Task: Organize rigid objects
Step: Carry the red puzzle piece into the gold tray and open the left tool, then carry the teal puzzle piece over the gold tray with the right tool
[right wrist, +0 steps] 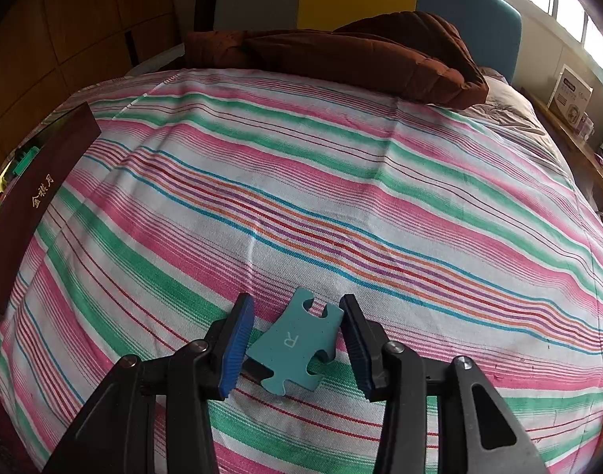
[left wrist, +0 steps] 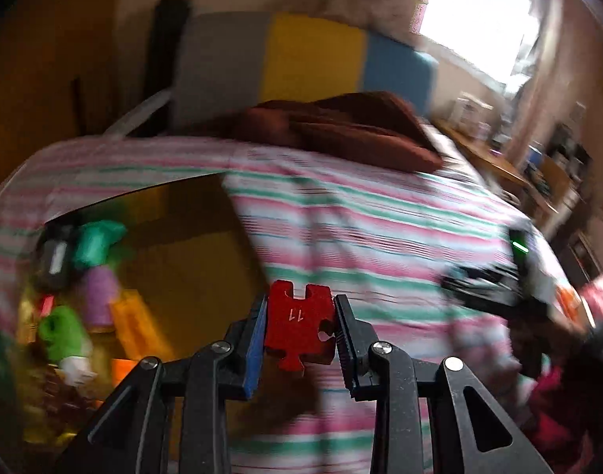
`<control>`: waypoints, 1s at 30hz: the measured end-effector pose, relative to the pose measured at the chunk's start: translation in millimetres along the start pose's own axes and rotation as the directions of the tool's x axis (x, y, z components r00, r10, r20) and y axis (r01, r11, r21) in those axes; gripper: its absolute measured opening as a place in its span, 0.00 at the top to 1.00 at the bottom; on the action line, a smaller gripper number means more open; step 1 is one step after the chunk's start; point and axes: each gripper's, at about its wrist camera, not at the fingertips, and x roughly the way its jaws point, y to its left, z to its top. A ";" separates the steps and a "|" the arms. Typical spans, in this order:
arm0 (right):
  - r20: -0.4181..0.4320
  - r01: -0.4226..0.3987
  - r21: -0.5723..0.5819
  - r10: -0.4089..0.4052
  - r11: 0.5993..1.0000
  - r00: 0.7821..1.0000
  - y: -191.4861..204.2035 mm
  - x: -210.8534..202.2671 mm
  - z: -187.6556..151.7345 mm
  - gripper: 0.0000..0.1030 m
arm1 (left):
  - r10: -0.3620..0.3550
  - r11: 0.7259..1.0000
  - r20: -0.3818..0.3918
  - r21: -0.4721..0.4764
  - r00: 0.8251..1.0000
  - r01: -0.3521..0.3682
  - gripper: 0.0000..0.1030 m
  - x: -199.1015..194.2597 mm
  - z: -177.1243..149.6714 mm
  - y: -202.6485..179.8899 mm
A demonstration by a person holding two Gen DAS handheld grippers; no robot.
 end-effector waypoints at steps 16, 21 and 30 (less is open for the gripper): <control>-0.006 0.006 -0.007 -0.006 1.000 1.000 0.6 -0.1 1.0 0.57 | 0.147 0.945 -0.223 -0.257 0.964 -0.203 0.68 101.4 56.2 144.0; -0.008 0.005 -0.007 -0.005 1.000 1.000 0.5 0.0 1.1 0.57 | 0.172 0.942 -0.264 -0.238 0.949 -0.237 0.68 124.3 49.0 153.8; -0.008 0.004 -0.003 -0.004 1.000 1.000 1.1 0.5 1.0 0.57 | 0.185 0.936 -0.203 -0.263 0.962 -0.235 0.56 100.4 53.9 159.7</control>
